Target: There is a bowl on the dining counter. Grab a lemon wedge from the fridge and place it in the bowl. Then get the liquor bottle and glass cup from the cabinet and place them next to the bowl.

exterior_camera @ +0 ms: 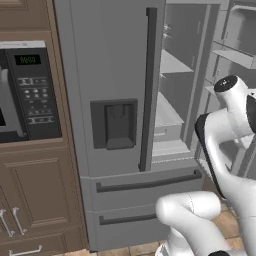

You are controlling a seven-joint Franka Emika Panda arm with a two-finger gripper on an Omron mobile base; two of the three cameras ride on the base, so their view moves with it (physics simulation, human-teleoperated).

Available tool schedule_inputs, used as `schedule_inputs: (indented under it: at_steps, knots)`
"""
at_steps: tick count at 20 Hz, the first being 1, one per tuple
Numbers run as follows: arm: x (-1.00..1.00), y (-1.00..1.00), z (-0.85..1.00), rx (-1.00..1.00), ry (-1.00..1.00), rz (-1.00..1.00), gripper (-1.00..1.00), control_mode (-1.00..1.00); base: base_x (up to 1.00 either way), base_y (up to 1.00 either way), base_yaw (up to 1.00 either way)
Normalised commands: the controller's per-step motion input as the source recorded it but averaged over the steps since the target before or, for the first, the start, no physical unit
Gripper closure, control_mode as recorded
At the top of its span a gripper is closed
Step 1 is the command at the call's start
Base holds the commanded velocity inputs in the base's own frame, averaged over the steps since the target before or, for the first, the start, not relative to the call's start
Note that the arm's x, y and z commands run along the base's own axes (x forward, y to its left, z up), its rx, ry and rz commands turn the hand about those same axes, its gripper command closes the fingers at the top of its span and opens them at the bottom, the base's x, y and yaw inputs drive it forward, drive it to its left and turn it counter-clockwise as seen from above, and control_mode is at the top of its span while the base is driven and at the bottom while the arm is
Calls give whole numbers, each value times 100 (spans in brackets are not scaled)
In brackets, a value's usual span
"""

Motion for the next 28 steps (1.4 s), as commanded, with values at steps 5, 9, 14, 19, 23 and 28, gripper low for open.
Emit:
schedule_inputs:
  at_steps: [5, 9, 14, 19, 23, 28]
  knots:
    - [-49, -96, -10, 10, 4, -10, -100, -100, 0, 0, 0]
    - [-16, -16, -8, 13, -6, 0, -100, -100, 0, 0, 0]
    - [-57, 86, -12, 0, -15, 6, -100, -100, 0, 0, 0]
    - [-64, 81, -15, 4, -2, 16, -100, -100, 0, 0, 0]
    - [-38, 65, -10, 7, -22, 26, -100, -100, 0, 0, 0]
    - [13, 71, -1, 26, -7, 9, -100, -100, 0, 0, 0]
